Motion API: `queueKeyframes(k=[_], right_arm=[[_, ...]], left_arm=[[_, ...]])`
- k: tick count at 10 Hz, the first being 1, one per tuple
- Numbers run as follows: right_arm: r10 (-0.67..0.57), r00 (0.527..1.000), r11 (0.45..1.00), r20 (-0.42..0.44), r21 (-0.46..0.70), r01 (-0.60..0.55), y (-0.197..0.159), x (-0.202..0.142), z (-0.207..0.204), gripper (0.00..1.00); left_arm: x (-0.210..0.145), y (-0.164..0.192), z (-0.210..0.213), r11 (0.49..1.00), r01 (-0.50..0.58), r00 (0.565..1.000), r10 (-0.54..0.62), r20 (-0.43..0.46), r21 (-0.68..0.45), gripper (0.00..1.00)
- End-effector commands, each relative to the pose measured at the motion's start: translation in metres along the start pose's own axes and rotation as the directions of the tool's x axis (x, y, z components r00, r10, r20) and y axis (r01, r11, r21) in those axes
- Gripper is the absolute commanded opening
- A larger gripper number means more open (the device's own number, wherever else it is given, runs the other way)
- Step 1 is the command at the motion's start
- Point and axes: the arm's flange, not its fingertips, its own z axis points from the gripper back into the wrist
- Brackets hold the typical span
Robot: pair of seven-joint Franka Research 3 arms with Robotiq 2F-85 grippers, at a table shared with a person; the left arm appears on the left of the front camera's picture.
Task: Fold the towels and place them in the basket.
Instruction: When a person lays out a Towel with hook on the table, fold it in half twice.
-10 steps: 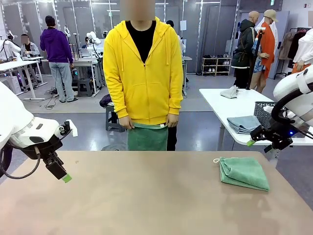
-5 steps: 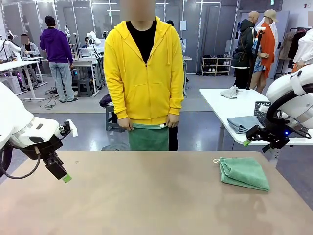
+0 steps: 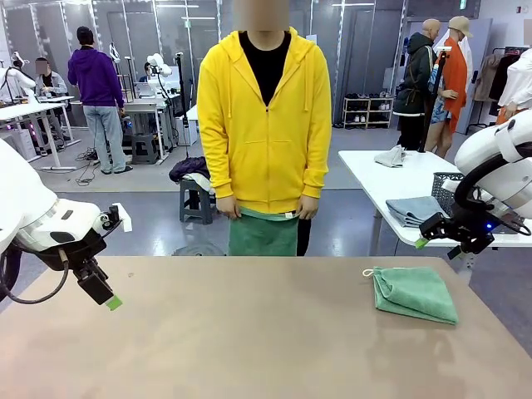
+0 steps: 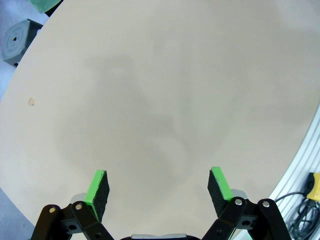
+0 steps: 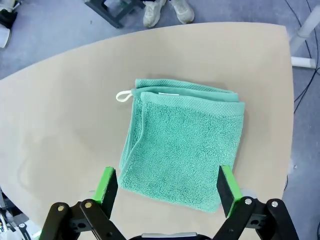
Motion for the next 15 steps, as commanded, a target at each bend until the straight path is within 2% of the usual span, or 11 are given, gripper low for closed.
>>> queueKeyframes(k=[1, 8, 9, 10, 11, 13, 15], right_arm=[[0.000, 1.000, 1.000, -0.002, 0.005, 0.000, 0.000, 0.001, 0.001, 1.00], [0.000, 1.000, 1.000, -0.002, 0.005, 0.000, 0.000, 0.001, 0.001, 1.00], [0.000, 1.000, 1.000, 0.000, 0.000, 0.000, 0.000, 0.000, 0.000, 0.96], [0.105, 0.994, 0.994, 0.027, -0.043, -0.104, 0.017, -0.009, 0.010, 1.00], [0.202, 0.978, 0.979, 0.055, -0.047, -0.199, 0.033, -0.021, 0.026, 1.00], [0.352, 0.931, 0.935, 0.099, -0.090, -0.344, 0.055, -0.047, 0.052, 1.00], [0.504, 0.856, 0.861, 0.119, -0.150, -0.486, 0.085, -0.079, 0.078, 1.00]], left_arm=[[0.002, -0.002, 0.000, 1.000, -0.013, 1.000, 0.013, -0.010, 0.008, 1.00], [0.002, -0.002, 0.000, 1.000, -0.013, 1.000, 0.013, -0.010, 0.008, 1.00], [0.000, 0.000, 0.000, 1.000, 0.000, 1.000, 0.000, 0.000, 0.000, 1.00], [0.005, 0.005, 0.017, 0.999, -0.029, 0.999, 0.030, 0.031, -0.040, 1.00], [0.007, 0.009, 0.033, 0.993, -0.046, 0.997, 0.053, 0.062, -0.112, 1.00], [0.006, 0.013, 0.055, 0.989, -0.084, 0.991, 0.095, 0.091, -0.122, 1.00], [0.001, 0.015, 0.073, 0.985, -0.128, 0.981, 0.143, 0.130, -0.114, 1.00]])
